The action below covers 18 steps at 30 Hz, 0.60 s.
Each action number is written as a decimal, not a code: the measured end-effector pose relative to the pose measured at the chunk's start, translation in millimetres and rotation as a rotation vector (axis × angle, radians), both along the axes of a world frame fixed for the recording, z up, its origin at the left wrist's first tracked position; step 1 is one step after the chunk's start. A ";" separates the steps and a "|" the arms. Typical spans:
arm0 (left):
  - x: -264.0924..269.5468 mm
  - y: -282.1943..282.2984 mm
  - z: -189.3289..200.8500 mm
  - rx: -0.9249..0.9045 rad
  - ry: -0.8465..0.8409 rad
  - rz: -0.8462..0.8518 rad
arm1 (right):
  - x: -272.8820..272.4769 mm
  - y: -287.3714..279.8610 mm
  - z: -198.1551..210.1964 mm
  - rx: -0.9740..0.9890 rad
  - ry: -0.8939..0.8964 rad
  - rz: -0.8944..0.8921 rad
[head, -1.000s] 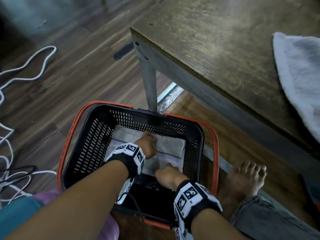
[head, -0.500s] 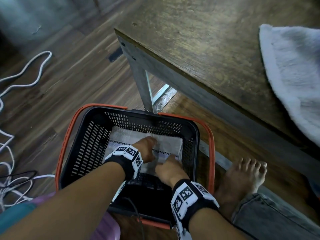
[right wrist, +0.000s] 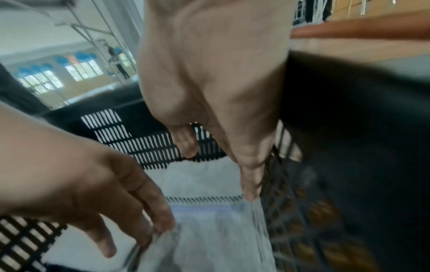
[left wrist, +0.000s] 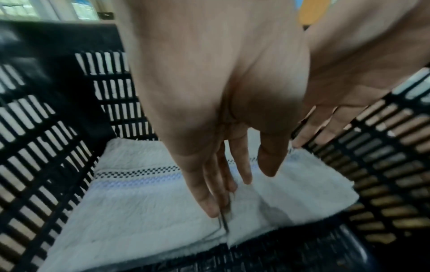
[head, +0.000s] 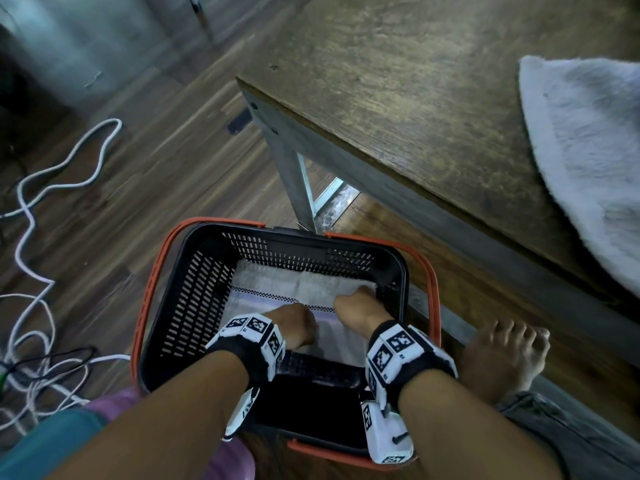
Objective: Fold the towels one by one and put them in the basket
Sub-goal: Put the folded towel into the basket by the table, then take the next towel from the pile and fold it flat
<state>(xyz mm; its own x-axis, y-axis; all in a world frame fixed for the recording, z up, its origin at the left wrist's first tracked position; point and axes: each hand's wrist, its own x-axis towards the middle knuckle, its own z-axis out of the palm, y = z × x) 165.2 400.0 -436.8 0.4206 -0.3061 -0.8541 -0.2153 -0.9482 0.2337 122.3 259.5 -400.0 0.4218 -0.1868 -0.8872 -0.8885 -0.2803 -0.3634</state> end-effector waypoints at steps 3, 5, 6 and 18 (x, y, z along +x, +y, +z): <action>4.4 -0.4 14.7 -0.043 -0.029 0.067 | 8.9 -1.4 26.2 0.018 -0.110 0.076; 9.4 -4.5 32.3 -0.084 -0.050 0.086 | 13.7 -4.4 49.5 0.010 -0.210 0.111; 10.9 -6.1 43.0 -0.105 -0.068 0.090 | 13.7 -5.9 62.5 0.004 -0.252 0.132; -14.0 -84.5 288.5 -0.123 -0.097 -0.188 | -74.6 -65.4 301.8 -0.349 -0.694 0.347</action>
